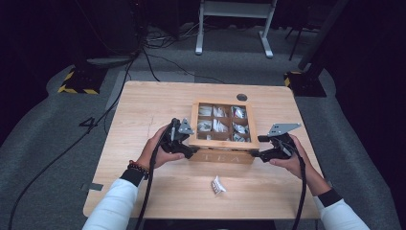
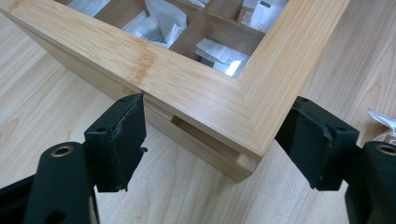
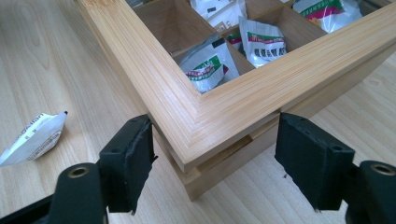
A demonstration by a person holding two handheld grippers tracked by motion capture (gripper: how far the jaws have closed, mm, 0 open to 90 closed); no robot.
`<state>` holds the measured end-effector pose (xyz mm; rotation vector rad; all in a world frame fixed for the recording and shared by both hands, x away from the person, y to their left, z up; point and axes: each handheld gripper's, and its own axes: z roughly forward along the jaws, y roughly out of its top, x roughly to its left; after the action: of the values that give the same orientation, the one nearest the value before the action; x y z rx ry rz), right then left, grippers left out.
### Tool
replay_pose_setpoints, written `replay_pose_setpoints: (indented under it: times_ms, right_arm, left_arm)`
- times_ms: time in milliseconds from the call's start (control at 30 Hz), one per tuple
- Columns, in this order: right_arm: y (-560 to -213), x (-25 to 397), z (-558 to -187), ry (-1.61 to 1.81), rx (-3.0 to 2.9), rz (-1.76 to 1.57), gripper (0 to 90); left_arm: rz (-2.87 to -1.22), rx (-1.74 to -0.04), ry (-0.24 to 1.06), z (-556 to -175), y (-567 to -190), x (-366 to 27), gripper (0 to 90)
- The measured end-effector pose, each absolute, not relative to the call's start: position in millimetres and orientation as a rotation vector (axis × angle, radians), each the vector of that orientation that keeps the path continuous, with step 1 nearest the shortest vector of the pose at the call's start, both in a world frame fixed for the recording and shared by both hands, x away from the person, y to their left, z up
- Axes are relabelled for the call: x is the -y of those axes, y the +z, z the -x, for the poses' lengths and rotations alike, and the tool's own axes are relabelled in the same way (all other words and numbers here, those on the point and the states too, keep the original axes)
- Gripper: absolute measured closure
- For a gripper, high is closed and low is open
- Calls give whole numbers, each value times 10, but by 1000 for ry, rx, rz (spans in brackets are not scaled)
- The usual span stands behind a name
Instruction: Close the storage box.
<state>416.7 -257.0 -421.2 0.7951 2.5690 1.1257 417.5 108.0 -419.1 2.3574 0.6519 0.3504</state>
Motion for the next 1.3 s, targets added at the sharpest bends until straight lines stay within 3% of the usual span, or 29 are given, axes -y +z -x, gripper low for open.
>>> replay_pose_setpoints:
  times_ms: [333,733,1067,1300]
  right_arm:
    - [-4322,2573,-4144,1098,-2599,-802,355]
    - [-4309,2563,-4085,1073,-2570,-779,352]
    - [-4199,2611,-4051,1173,-2532,-778,441]
    - [-4210,2585,-4063,1153,-2535,-775,432]
  left_arm:
    - [-2380,-646,342,-4150,-4265,-1069,248]
    - [-2360,-648,362,-4104,-4261,-1071,246]
    - [-2313,-639,362,-4090,-4175,-1060,286]
    - [-2335,-630,365,-4103,-4182,-1012,266]
